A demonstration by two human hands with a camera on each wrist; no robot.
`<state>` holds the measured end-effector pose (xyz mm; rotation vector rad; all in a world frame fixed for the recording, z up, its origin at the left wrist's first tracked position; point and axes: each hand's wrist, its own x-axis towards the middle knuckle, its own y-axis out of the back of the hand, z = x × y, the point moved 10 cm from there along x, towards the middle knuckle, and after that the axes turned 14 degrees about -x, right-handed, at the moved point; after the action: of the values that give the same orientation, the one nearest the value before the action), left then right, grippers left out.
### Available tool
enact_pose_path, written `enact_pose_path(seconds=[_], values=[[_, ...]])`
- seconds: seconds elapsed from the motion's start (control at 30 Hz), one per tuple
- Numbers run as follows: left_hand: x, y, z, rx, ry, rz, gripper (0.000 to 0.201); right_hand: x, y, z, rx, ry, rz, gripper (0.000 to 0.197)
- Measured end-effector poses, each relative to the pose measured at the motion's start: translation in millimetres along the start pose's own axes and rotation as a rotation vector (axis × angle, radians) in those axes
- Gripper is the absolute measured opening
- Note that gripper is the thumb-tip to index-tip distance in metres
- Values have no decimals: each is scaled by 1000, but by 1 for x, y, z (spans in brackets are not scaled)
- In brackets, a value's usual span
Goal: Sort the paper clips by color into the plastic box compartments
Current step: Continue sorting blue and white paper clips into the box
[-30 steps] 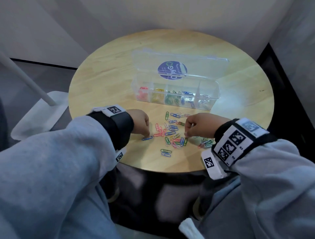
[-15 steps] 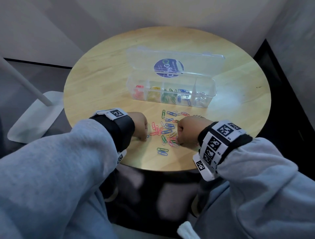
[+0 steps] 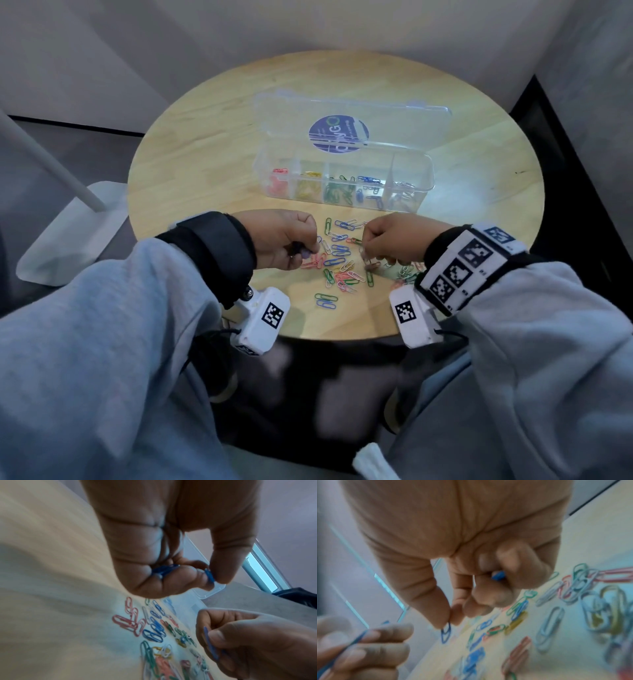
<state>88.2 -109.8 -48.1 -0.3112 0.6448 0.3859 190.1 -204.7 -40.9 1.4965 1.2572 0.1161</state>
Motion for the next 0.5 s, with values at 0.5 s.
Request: enact_pose_path(seconds=[0.5], values=[[-6,-25,-3,579,57,-25,28,-9,38,21,1192,33,134,24]])
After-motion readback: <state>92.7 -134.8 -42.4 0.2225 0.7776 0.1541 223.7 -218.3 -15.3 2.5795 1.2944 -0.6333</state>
